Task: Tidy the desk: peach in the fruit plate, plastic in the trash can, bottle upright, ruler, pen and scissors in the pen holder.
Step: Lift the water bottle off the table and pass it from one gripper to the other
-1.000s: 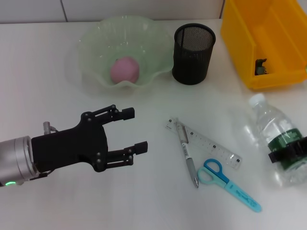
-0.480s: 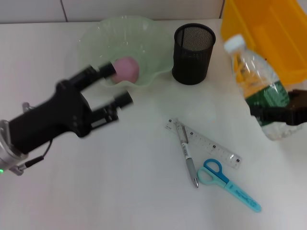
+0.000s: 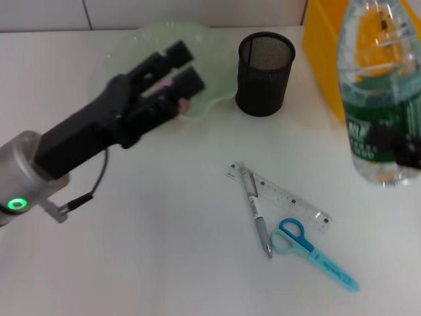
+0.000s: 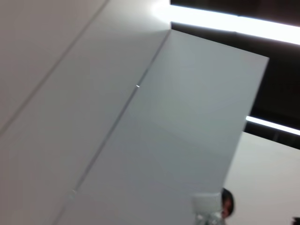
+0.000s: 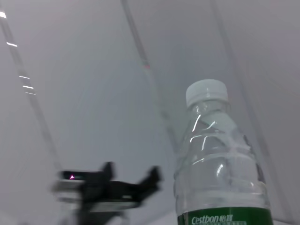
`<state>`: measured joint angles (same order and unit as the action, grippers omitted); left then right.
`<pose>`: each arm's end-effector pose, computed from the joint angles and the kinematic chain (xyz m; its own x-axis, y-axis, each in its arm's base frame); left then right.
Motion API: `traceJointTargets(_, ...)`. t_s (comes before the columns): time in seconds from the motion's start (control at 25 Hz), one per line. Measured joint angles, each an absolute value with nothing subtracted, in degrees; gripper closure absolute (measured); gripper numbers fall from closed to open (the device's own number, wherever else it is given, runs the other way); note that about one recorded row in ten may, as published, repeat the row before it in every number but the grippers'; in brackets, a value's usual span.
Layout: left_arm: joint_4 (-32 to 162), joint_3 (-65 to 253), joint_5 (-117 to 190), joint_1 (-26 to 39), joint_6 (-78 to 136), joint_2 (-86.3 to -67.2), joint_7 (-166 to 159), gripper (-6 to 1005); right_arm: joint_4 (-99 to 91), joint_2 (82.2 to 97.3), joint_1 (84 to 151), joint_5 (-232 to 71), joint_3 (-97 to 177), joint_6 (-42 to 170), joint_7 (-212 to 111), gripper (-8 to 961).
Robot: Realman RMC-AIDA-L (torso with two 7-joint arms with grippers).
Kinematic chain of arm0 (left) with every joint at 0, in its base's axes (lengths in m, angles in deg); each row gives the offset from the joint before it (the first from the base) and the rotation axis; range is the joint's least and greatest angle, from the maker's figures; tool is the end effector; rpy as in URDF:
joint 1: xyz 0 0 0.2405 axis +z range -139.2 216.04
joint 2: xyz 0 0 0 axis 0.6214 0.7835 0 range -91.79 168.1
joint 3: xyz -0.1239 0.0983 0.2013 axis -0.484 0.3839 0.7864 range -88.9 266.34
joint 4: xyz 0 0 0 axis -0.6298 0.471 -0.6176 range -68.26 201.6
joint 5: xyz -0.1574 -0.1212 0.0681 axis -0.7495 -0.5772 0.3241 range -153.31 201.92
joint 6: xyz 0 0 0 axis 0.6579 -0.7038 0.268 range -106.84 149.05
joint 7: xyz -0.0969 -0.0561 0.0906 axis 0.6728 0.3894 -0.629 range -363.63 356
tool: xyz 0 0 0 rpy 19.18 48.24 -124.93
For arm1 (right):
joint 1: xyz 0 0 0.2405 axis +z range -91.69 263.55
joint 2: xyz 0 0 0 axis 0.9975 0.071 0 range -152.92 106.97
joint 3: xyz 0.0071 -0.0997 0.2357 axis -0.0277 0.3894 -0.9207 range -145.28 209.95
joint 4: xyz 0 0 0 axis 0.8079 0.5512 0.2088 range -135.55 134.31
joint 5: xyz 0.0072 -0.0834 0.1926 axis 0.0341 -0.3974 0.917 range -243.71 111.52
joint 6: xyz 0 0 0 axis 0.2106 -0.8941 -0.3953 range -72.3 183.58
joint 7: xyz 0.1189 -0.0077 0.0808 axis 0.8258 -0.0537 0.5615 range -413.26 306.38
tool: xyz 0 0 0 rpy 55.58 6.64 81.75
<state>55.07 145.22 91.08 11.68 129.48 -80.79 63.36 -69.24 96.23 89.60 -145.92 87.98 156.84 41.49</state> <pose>-0.2294 0.2734 -0.0064 0.2146 0.2593 0.9417 0.4390 -0.8868 0.1442 0.2393 0.2418 0.0823 0.6041 -0.2325 -0.7622 -0.4591 -0.8834 -0.0943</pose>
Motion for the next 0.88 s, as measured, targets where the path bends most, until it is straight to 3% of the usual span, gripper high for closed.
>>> traceJointTargets(0.24, 54.06, 151.81, 91.96, 4.54, 130.4, -80.94, 66.54, 217, -59.77, 96.07, 96.86, -152.58, 82.64, 168.69, 37.89, 169)
traceJointTargets(0.88, 53.51, 154.45, 91.5, 1.87, 130.98, -81.02, 66.74, 218, -52.37, 96.35, 103.93, -158.8, 84.93, 166.99, 37.56, 154)
